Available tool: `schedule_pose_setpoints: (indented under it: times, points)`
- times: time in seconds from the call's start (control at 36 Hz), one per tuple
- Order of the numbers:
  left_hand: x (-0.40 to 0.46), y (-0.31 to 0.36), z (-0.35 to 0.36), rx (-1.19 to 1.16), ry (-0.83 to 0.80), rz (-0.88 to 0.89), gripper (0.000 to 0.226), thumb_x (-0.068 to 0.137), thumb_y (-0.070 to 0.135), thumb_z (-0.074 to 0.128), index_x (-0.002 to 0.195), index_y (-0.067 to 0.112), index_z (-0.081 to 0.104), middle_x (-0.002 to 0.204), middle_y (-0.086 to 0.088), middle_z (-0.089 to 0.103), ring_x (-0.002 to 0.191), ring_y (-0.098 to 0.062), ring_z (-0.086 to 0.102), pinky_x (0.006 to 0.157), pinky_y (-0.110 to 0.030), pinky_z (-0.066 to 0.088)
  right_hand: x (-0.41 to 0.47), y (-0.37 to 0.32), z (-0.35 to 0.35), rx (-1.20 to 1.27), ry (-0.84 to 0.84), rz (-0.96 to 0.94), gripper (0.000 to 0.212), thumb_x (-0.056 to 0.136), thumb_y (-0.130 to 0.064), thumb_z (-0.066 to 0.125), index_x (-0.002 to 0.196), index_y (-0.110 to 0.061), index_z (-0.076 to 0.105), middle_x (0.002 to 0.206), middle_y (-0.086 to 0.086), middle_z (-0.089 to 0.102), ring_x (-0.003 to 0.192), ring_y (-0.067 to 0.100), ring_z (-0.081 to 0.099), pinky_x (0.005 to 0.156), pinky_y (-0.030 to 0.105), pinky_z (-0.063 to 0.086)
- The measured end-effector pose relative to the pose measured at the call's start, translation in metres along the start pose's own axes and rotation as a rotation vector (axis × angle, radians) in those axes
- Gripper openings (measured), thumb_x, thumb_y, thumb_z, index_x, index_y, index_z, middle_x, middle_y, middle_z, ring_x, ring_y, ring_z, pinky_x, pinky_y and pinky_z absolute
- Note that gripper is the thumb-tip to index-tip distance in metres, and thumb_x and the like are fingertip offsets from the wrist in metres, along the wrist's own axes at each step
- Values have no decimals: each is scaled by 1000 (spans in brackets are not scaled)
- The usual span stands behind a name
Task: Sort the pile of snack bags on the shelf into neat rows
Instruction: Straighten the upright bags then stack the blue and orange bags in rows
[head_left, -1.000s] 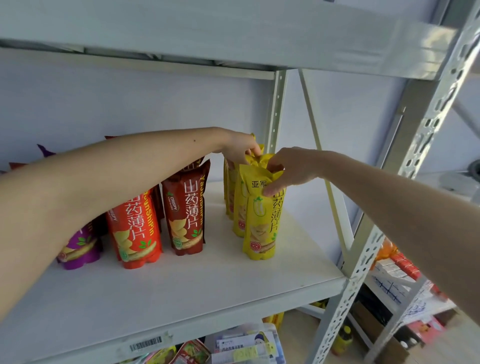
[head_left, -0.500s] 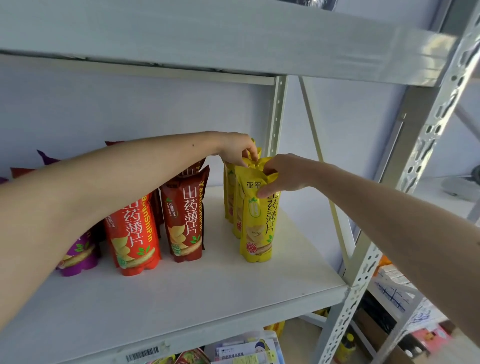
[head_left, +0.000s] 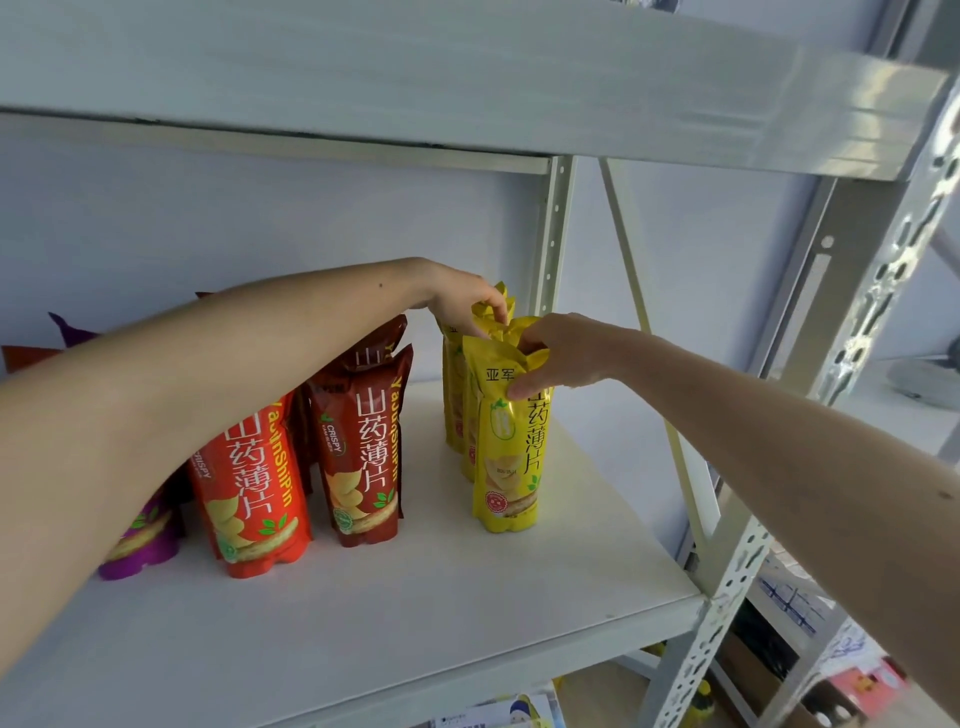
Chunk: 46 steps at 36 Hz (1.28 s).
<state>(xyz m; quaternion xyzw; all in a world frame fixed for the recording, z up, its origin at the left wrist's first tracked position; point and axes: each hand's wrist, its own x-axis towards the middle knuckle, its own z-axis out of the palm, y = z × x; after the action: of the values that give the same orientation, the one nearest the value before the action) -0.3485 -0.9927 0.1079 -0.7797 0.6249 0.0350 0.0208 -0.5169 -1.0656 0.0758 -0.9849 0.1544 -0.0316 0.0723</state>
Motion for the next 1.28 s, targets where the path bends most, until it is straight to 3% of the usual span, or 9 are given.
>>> schedule_pose_setpoints:
  times: [0.08,0.22,0.61,0.72,0.86,0.94,1.11,1.19,1.28]
  points:
    - [5,-2,0,2,1,1,45,96,21,59,139,20,47,128,0,42,100,-12,41,62,-13,40,6,3,4,20,20,-7,41,78,-51,74,95,-15,62,86,1,62,78,20,56,59,24,40]
    - [10,-6,-1,-5,16,-6,45,96,21,60,139,19,48,139,-6,43,105,-13,41,79,-25,42,14,4,5,15,40,-3,41,79,-51,73,96,-17,59,90,2,62,83,22,56,59,24,39]
    - [15,-8,-5,-55,-23,9,45,95,24,60,139,18,48,127,-3,45,105,-16,46,75,-21,49,22,4,3,18,-9,-5,51,80,-53,70,112,-14,62,103,3,66,94,23,61,69,26,45]
    - [10,-7,-6,-64,-49,-4,46,94,27,61,138,18,49,134,-7,46,110,-18,48,92,-33,51,18,1,-4,6,-93,5,41,81,-53,70,101,-18,59,94,-1,64,82,20,63,59,23,49]
    - [1,-3,-7,-68,-61,-32,50,96,27,59,143,18,44,138,-7,44,111,-18,47,91,-31,47,13,-4,-7,28,-128,6,40,82,-50,70,103,-18,59,93,-3,63,79,14,61,55,21,49]
    - [-4,-2,-5,-86,-51,-54,56,95,30,60,146,23,38,144,-5,39,125,-23,44,98,-35,46,10,-5,-8,46,-149,13,35,82,-48,71,101,-22,57,90,-8,62,79,12,59,57,21,50]
    - [-23,-2,-9,-157,-9,-75,61,93,32,63,146,23,35,140,-3,45,118,-20,50,100,-37,47,3,-10,-8,56,-163,15,32,82,-46,72,99,-23,57,87,-11,60,79,10,59,57,23,51]
    - [-36,-2,-12,-170,13,-72,60,93,33,62,146,19,37,141,-2,45,123,-20,48,102,-35,44,-1,-13,-7,27,-161,13,33,83,-47,71,100,-22,59,89,-9,64,83,15,62,67,28,53]
    - [-50,-4,-15,-172,38,-58,62,93,37,62,147,19,37,146,0,42,131,-20,42,106,-34,39,-7,-19,-8,-21,-130,16,51,83,-50,69,119,-15,59,108,-4,64,104,22,60,85,30,46]
